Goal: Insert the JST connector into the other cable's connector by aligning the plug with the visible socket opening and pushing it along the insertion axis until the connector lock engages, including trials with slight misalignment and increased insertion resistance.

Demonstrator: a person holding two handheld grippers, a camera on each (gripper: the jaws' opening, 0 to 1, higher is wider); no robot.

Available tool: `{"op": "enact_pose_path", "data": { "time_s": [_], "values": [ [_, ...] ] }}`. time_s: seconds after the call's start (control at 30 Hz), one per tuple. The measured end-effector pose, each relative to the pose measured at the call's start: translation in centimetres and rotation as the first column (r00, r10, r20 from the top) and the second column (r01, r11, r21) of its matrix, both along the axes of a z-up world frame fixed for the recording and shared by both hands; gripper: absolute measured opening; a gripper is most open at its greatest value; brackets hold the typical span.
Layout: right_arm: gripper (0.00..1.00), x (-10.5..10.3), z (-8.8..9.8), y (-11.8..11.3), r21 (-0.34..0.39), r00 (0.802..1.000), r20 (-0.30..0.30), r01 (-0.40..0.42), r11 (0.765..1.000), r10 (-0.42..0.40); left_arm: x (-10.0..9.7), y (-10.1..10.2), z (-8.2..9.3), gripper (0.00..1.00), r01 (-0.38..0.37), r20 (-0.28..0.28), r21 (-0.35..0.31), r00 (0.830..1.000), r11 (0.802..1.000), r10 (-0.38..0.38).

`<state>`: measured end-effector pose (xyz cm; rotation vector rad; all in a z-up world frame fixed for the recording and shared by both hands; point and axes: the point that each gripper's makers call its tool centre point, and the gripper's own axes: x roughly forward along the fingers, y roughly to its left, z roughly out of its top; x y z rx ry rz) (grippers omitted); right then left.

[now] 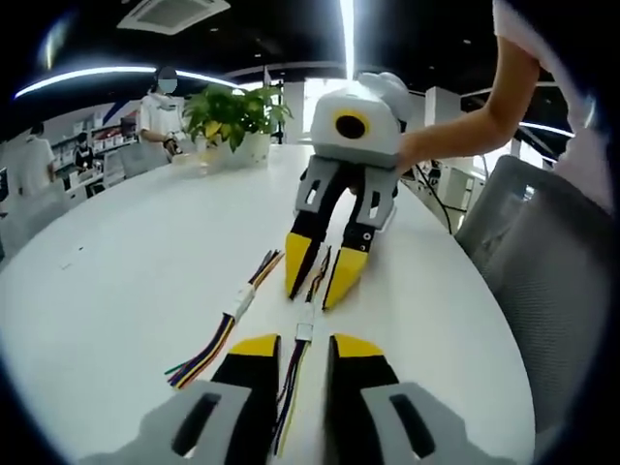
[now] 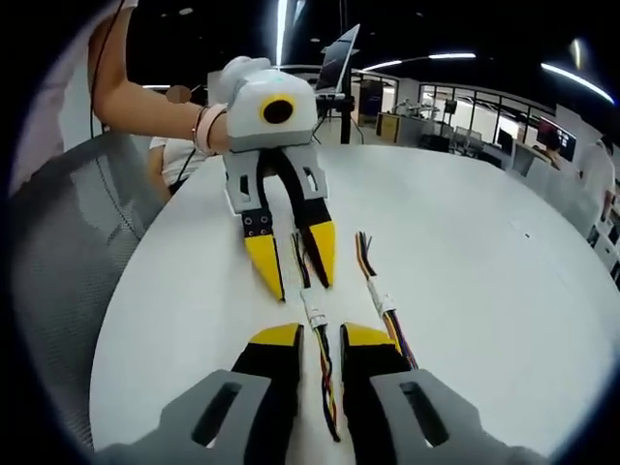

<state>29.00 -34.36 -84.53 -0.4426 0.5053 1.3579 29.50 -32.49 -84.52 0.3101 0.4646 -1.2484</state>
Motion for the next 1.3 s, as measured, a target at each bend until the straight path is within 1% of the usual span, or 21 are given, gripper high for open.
{"op": "enact_pose_path", "data": {
  "time_s": [0.1, 0.23, 0.37, 0.4, 0.43, 0.53, 0.6, 0.67, 0.73, 0.9, 0.97, 1.0, 1.07, 1.1, 1.13, 1.23, 1.27, 1.3],
  "values": [
    [0.15, 0.0, 0.3, -0.2, 0.006, 1.0, -0.002, 0.013, 1.0, -0.013, 0.0, 0.4, 0.3, 0.14, -0.014, -0.001, 0.0, 1.0, 1.0, 0.014],
    [0.15, 0.2, 1.2, -0.4, 0.023, 0.999, 0.011, 0.04, 0.999, -0.041, 0.0, 0.8, 1.1, 0.15, -0.041, 0.006, -0.011, 0.999, 0.999, 0.041],
    [0.19, 0.5, 2.1, -0.6, 0.03, 0.997, 0.024, 0.076, 0.997, -0.076, 0.2, 1.4, 2.4, 0.16, -0.073, 0.015, -0.03, 0.997, 0.997, 0.074],
    [0.19, 0.6, 2.4, -0.7, 0.032, 0.996, 0.029, 0.088, 0.996, -0.089, 0.2, 1.5, 2.6, 0.17, -0.084, 0.012, -0.033, 0.996, 0.996, 0.085],
    [0.2, 0.6, 2.6, -0.8, 0.033, 0.995, 0.035, 0.094, 0.995, -0.095, 0.3, 1.7, 3.2, 0.18, -0.111, 0.001, -0.05, 0.994, 0.993, 0.112],
    [0.2, 0.3, 3.4, -1.0, 0.037, 0.993, 0.039, 0.113, 0.993, -0.114, 0.2, 2.0, 4.4, 0.19, -0.127, 0.026, -0.067, 0.991, 0.99, 0.129],
    [0.21, -0.2, 4.1, -0.9, 0.046, 0.991, 0.048, 0.122, 0.992, -0.124, -0.1, 2.3, 5.2, 0.19, -0.144, 0.037, -0.079, 0.988, 0.986, 0.147],
    [0.23, -0.4, 4.6, -0.9, 0.059, 0.987, 0.046, 0.149, 0.987, -0.152, -0.3, 2.5, 5.9, 0.19, -0.175, 0.029, -0.106, 0.983, 0.979, 0.179],
    [0.25, -0.6, 5.2, -1.1, 0.068, 0.983, 0.048, 0.171, 0.983, -0.175, -0.9, 2.4, 6.3, 0.2, -0.177, 0.037, -0.113, 0.983, 0.978, 0.182],
    [0.24, -1.0, 6.4, -1.9, 0.079, 0.975, 0.059, 0.21, 0.975, -0.215, -1.7, 2.4, 7.0, 0.21, -0.193, 0.046, -0.116, 0.979, 0.974, 0.199],
    [0.25, -1.0, 7.0, -2.2, 0.08, 0.971, 0.067, 0.225, 0.971, -0.23, -1.8, 2.6, 7.2, 0.21, -0.211, 0.042, -0.118, 0.975, 0.97, 0.218],
    [0.26, -1.0, 7.2, -2.3, 0.08, 0.969, 0.071, 0.232, 0.969, -0.238, -1.3, 3.2, 7.0, 0.2, -0.266, 0.033, -0.097, 0.962, 0.959, 0.27],
    [0.31, -0.9, 7.5, -2.6, 0.067, 0.963, 0.078, 0.253, 0.965, -0.258, -0.9, 3.9, 6.8, 0.2, -0.336, 0.013, -0.091, 0.941, 0.938, 0.338],
    [0.31, -0.9, 7.6, -2.8, 0.067, 0.959, 0.075, 0.268, 0.961, -0.273, -1.2, 3.7, 6.8, 0.2, -0.326, 0.003, -0.091, 0.945, 0.941, 0.327],
    [0.31, -0.8, 7.9, -2.8, 0.075, 0.956, 0.076, 0.277, 0.958, -0.282, -1.5, 3.6, 7.0, 0.21, -0.318, 0.006, -0.092, 0.948, 0.944, 0.32],
    [0.32, -1.2, 8.8, -3.0, 0.089, 0.955, 0.082, 0.279, 0.956, -0.286, -2.2, 3.2, 7.3, 0.22, -0.327, -0.007, -0.096, 0.945, 0.94, 0.328],
    [0.32, -1.3, 9.0, -3.2, 0.085, 0.954, 0.09, 0.278, 0.957, -0.285, -2.4, 3.0, 7.3, 0.22, -0.327, -0.009, -0.098, 0.945, 0.94, 0.328],
    [0.31, -1.4, 8.9, -3.5, 0.061, 0.952, 0.103, 0.284, 0.957, -0.289, -2.7, 2.8, 7.4, 0.22, -0.327, -0.02, -0.108, 0.945, 0.939, 0.327]
  ]
}}
